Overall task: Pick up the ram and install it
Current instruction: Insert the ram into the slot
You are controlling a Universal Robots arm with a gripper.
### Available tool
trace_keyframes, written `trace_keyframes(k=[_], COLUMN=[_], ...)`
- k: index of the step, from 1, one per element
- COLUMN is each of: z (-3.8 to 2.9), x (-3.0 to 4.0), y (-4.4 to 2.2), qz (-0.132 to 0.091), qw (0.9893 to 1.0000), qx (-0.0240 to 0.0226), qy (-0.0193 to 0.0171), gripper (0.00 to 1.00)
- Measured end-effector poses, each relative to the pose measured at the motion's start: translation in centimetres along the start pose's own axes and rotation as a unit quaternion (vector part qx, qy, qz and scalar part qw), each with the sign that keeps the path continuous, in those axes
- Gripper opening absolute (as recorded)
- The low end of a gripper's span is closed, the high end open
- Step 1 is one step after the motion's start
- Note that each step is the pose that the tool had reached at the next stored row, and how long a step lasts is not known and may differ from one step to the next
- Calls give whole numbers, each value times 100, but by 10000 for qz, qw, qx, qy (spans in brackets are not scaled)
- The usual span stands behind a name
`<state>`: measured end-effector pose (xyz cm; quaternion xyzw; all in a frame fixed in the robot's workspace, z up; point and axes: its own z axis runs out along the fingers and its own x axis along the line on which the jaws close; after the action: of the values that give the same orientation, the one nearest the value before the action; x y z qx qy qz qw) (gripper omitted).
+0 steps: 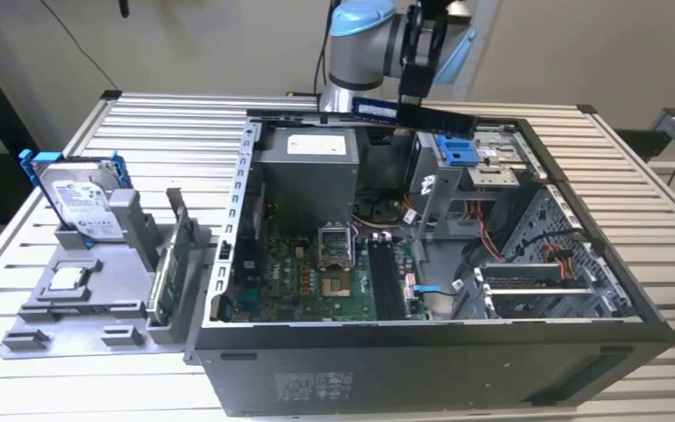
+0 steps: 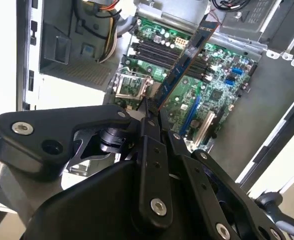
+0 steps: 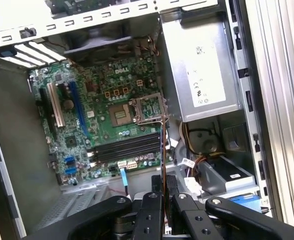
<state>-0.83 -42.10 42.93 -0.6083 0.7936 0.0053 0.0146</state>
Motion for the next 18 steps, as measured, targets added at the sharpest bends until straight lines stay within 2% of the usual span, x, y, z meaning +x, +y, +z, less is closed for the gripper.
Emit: trace_keyframes(k=[9,18], z=[0,1], x=[0,0], y=[0,0], qz=[409,811], qw=[9992,9967], qx=[12,24], qy=[4,7], gripper=[14,14])
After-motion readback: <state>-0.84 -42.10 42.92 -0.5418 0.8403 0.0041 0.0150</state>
